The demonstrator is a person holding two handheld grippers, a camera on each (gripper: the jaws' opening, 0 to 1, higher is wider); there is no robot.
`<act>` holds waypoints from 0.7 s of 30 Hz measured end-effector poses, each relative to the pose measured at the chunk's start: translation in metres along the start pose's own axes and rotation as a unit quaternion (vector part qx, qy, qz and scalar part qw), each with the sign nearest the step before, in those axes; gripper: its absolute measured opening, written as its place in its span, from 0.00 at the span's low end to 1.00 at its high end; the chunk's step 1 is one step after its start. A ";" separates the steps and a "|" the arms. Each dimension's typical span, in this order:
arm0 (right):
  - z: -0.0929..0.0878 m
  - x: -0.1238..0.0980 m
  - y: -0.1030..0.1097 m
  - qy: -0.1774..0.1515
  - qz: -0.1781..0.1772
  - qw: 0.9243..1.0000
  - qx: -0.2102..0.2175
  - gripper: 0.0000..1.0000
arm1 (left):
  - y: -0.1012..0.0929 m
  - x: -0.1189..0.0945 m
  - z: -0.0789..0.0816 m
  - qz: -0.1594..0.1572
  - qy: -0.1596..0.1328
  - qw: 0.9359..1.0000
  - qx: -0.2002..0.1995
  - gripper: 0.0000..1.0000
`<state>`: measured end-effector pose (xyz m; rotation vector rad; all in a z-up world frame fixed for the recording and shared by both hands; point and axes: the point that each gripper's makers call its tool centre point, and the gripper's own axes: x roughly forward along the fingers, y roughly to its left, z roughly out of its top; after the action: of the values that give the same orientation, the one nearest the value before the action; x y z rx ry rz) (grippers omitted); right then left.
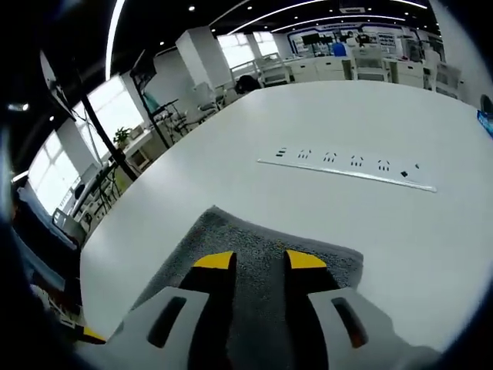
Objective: Fold the towel on the table until its edges align and the towel forms a compact rectangular stack.
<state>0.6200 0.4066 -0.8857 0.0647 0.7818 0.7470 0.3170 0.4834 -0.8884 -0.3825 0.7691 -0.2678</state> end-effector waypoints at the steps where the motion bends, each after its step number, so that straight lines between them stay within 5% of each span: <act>1: 0.000 -0.002 -0.002 -0.001 -0.002 1.000 0.000 0.25 | 0.000 0.000 0.001 0.000 -0.001 1.000 0.001 0.50; 21: -0.006 -0.032 -0.027 -0.002 -0.034 0.999 -0.018 0.33 | 0.013 0.001 0.022 0.008 -0.009 0.999 0.047 0.57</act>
<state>0.6164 0.3650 -0.8785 0.0063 0.7636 0.6956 0.3345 0.4999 -0.8804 -0.2902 0.7387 -0.2834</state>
